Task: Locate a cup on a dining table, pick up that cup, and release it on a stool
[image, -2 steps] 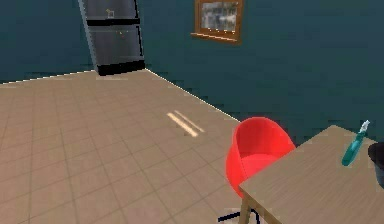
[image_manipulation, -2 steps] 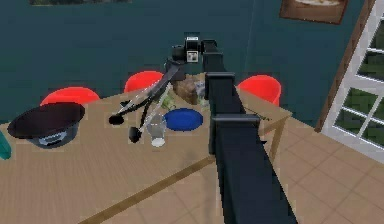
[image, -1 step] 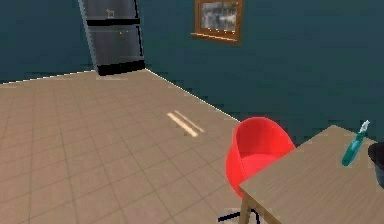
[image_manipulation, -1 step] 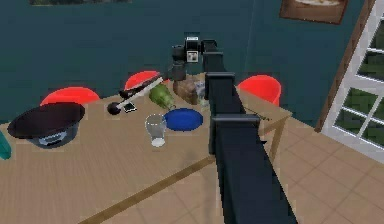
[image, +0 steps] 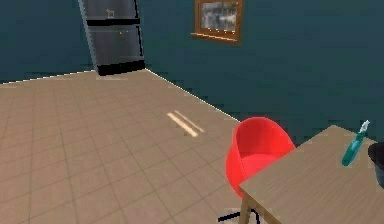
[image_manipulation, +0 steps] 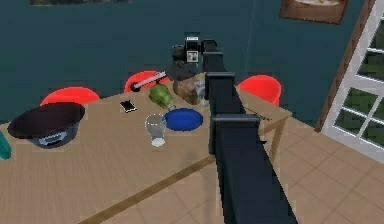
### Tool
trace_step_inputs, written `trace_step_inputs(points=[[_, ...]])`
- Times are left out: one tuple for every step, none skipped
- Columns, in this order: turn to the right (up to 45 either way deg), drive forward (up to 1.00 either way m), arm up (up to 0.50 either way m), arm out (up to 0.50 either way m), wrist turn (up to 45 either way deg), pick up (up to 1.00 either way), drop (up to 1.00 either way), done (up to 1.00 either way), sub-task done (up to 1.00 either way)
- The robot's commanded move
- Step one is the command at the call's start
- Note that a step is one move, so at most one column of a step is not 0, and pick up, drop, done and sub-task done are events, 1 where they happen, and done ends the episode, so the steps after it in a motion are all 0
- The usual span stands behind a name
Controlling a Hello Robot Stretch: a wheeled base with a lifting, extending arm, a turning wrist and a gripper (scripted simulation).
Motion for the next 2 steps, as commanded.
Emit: trace_step_inputs(points=[[0.0,0.0,0.0,0.0,3.0,0.0,0.0,0.0,0.0],[0.0,0.0,-0.24,0.0,0.0,0.0,0.0,0.0,0.0]])
